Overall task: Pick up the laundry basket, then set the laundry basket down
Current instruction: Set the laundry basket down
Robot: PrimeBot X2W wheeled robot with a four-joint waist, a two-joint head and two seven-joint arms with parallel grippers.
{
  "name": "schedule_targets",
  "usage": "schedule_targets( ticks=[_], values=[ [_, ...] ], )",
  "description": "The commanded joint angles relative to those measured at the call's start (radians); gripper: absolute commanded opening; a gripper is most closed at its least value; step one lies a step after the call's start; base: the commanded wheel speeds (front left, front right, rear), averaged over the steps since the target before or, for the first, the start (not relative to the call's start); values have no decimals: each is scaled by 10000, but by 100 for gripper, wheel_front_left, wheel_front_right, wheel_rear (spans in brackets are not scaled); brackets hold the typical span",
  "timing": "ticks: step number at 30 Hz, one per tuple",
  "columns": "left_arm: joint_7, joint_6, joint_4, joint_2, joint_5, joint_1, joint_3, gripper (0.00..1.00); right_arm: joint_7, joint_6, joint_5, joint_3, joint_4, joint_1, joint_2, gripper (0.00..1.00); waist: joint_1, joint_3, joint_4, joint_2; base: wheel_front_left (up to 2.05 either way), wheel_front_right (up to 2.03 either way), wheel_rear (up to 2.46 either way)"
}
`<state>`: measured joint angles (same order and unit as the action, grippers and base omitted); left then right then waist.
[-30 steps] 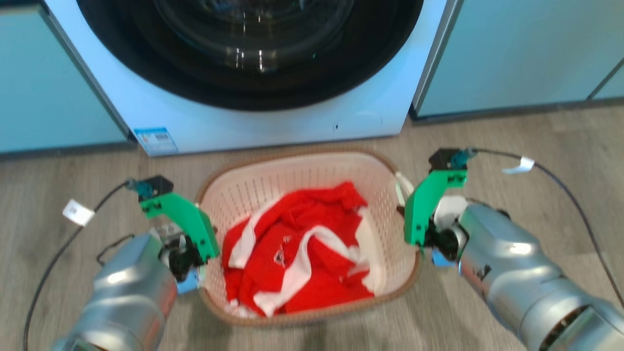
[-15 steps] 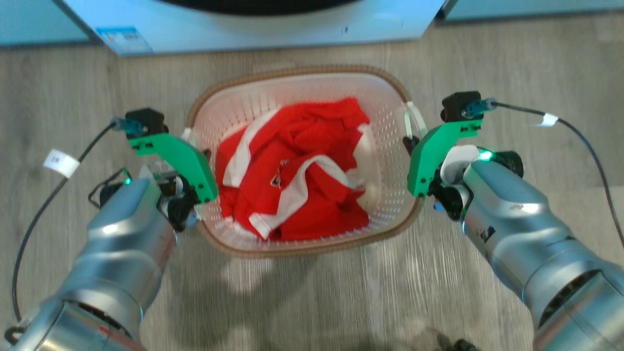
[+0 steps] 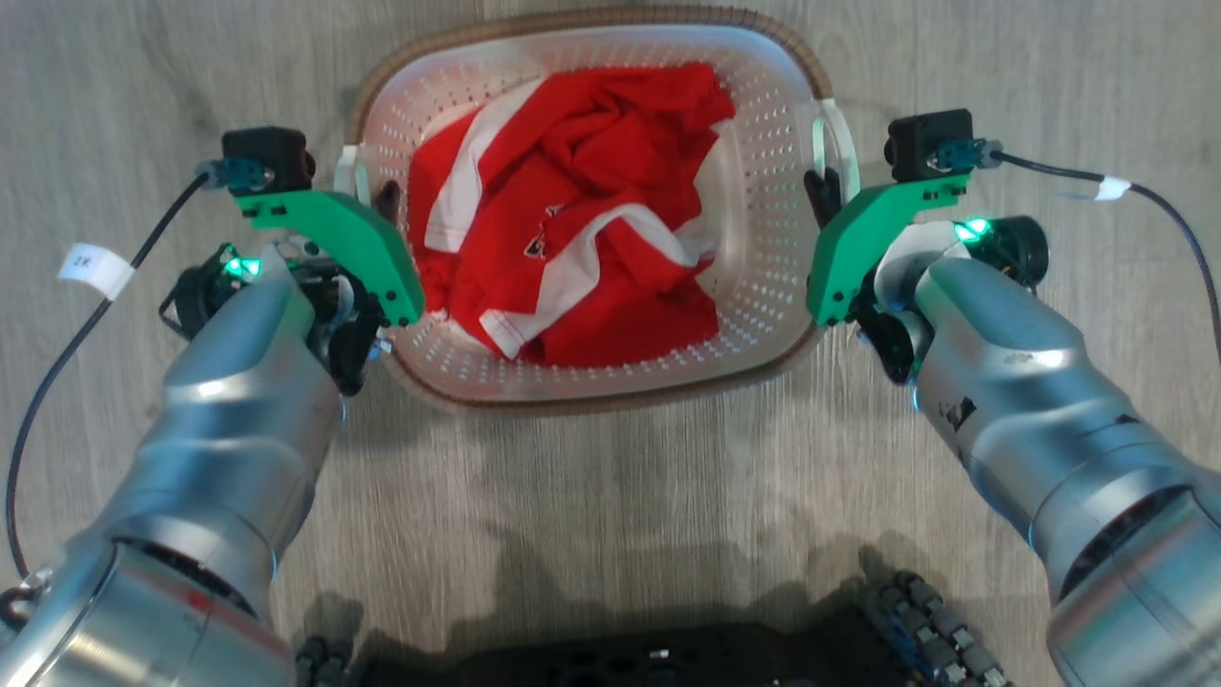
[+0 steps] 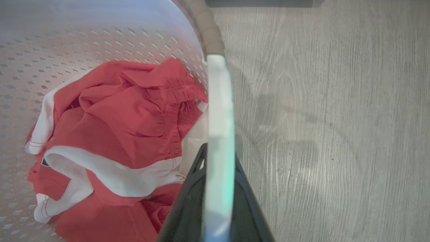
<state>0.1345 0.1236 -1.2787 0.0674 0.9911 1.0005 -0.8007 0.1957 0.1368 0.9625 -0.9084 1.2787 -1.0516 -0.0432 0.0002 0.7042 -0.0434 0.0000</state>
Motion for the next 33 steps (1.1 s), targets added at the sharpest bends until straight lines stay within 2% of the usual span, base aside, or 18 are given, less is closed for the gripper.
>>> schedule_targets(
  ticks=[1, 9, 17, 24, 33],
  values=[
    [290, 71, 109, 265, -64, 383, 131, 0, 197, -61, -93, -49, 61, 156, -86, 0, -2, 521, 6, 0, 0, 0, 0],
    [882, 71, 37, 290, -219, 590, -32, 0, 540, -61, -365, 214, 113, -50, -114, 0, -2, 1380, -99, 0, 0, 0, 0],
    [1131, 71, 13, 228, -256, 581, -150, 0, 412, -61, -759, 464, 118, 242, -204, 0, -2, 1742, -131, 0, 0, 0, 0],
    [918, 71, 22, 168, -114, 535, -306, 0, -130, -61, -979, 841, 119, 452, -184, 0, -2, 1849, -133, 0, 0, 0, 0],
    [529, 71, 48, 226, 194, 454, -386, 0, -243, -61, -1396, 1215, 120, 475, -133, 0, -2, 1868, -180, 0, 0, 0, 0]
  ],
)
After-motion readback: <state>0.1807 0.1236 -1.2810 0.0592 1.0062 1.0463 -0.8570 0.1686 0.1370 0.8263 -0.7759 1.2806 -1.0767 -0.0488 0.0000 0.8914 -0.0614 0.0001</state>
